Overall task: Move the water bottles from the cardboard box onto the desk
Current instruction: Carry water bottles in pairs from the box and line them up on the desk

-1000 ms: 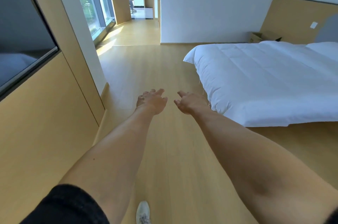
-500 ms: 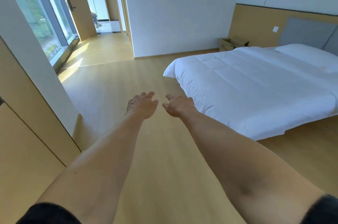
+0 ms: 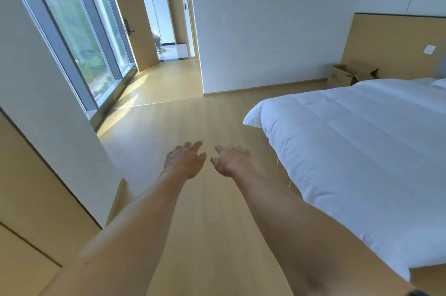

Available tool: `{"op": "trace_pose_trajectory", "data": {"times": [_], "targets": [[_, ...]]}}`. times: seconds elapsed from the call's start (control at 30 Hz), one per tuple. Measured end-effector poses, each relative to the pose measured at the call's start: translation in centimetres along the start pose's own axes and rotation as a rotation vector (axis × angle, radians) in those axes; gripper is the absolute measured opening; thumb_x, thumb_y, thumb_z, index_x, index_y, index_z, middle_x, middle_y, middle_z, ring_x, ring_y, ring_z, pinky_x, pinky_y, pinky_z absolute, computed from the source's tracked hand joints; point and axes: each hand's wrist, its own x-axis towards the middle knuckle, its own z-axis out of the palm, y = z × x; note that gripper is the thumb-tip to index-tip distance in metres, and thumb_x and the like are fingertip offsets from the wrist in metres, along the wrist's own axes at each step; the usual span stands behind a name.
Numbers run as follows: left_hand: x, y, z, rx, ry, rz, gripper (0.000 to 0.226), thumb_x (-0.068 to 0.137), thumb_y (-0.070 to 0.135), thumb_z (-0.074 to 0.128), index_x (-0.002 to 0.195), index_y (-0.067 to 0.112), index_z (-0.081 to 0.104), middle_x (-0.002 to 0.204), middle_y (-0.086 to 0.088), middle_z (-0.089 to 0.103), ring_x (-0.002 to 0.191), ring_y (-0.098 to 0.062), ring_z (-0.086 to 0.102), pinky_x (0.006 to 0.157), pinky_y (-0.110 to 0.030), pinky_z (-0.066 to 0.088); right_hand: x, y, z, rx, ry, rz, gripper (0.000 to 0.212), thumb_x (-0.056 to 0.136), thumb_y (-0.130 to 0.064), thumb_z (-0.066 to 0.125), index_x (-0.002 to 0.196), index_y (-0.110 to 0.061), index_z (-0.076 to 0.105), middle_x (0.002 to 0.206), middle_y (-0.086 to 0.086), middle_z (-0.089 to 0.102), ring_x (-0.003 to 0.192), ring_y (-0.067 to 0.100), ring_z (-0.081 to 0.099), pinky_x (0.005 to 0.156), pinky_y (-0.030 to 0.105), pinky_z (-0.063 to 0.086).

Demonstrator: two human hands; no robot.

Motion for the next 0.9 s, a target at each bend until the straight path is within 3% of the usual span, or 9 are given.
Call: {"op": "trace_pose_trajectory", "data": {"times": [0.33, 0.6, 0.9], "targets": [[19.4, 0.3, -3.6, -0.027, 0.059, -0.095, 0.053, 0.103, 0.050, 0.035, 0.154, 0.037, 0.030, 0.159, 0.003, 0.036, 0.143, -0.025, 0.036, 0.115, -0.044, 0.029, 20.0, 0.9, -6.4, -0.058, 0.012, -0.096, 0.049, 0.104, -0.051, 0.032, 0.147, -0.029, 0.037, 0.144, 0.010, 0.047, 0.134, 0.030, 0.042, 0.106, 0.044, 0.033], [35.5, -0.4, -6.5, -0.049, 0.128, -0.016, 0.054, 0.103, 0.050, 0.034, 0.155, 0.037, 0.029, 0.159, 0.005, 0.035, 0.144, -0.023, 0.034, 0.117, -0.039, 0.027, 35.0, 1.0, -10.1, -0.042, 0.087, -0.078, 0.048, 0.104, -0.049, 0.033, 0.147, -0.029, 0.036, 0.144, 0.009, 0.047, 0.134, 0.030, 0.042, 0.109, 0.045, 0.031], [55.7, -1.6, -13.6, -0.027, 0.177, 0.149, 0.052, 0.102, 0.046, 0.037, 0.153, 0.034, 0.033, 0.153, -0.001, 0.042, 0.139, -0.027, 0.040, 0.112, -0.042, 0.031, 52.2, -0.5, -20.1, -0.045, 0.206, 0.056, 0.051, 0.104, -0.051, 0.032, 0.150, -0.029, 0.035, 0.148, 0.009, 0.044, 0.137, 0.029, 0.039, 0.111, 0.044, 0.030]]}}
